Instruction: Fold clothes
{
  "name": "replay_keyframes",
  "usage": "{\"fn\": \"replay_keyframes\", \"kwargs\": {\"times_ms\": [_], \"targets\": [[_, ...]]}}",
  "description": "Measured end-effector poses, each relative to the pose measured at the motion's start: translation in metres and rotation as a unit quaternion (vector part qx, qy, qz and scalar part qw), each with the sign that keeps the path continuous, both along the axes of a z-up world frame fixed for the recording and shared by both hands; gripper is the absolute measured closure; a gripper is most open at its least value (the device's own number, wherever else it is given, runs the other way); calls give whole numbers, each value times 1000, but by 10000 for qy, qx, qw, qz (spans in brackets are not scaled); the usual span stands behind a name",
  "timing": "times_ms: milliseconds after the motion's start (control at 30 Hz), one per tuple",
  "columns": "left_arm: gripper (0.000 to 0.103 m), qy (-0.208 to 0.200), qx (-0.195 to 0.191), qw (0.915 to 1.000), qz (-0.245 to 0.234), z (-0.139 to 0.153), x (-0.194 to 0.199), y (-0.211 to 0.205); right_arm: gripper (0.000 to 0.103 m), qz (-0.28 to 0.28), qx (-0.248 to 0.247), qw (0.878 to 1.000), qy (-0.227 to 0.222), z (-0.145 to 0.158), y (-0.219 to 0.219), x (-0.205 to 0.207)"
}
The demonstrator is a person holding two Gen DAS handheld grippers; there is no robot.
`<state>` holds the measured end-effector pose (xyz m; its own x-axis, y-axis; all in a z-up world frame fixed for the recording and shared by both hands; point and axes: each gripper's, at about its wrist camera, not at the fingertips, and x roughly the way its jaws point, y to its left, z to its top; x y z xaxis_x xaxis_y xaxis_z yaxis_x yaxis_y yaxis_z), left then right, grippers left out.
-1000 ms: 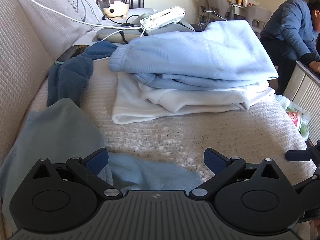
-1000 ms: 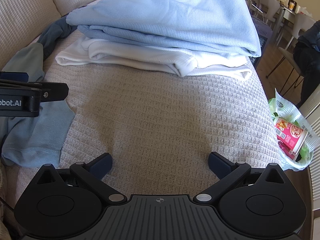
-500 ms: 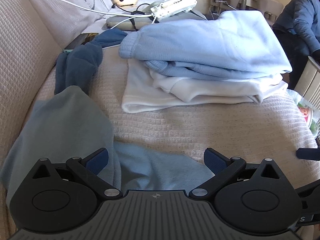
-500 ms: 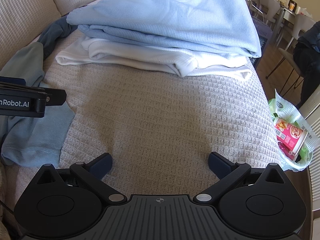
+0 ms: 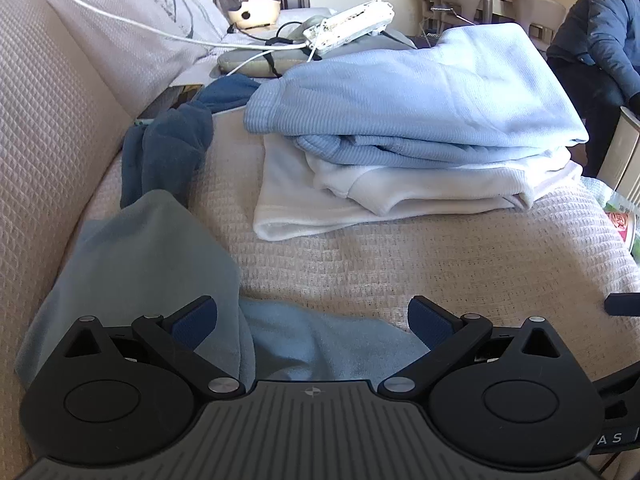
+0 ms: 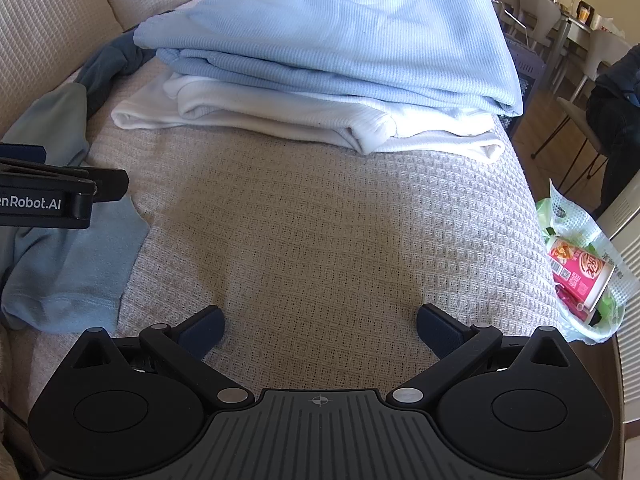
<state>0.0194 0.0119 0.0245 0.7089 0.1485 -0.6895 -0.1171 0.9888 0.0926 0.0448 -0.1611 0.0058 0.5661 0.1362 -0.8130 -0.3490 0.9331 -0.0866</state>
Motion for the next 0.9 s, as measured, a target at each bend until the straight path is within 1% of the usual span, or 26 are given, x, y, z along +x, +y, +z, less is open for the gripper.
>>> {"fn": "replay_keyframes", "kwargs": {"times_ms": [167,233,467,600,733,900], "targets": [[1,-93,279,9996,-16,1,-1,-6,0,3,-4,10000,-5,0,0,0],[1,-92,311,9995,-10,1,-1,-6,0,4,-5,10000,-6,0,0,0],[1,-32,286,9996,27,1,0,-4,0,6,-13,10000,-10,0,0,0],[1,-20,300,9995,2,0,-1,-6,0,6,-16,10000,-12,0,0,0],[1,47,231,9997,-77,-1,-1,-8,0,6,-19,10000,-15,-1,0,1],[1,51,291,9995,-112,-2,-1,-11,0,7,-27,10000,-22,-1,0,0]]}}
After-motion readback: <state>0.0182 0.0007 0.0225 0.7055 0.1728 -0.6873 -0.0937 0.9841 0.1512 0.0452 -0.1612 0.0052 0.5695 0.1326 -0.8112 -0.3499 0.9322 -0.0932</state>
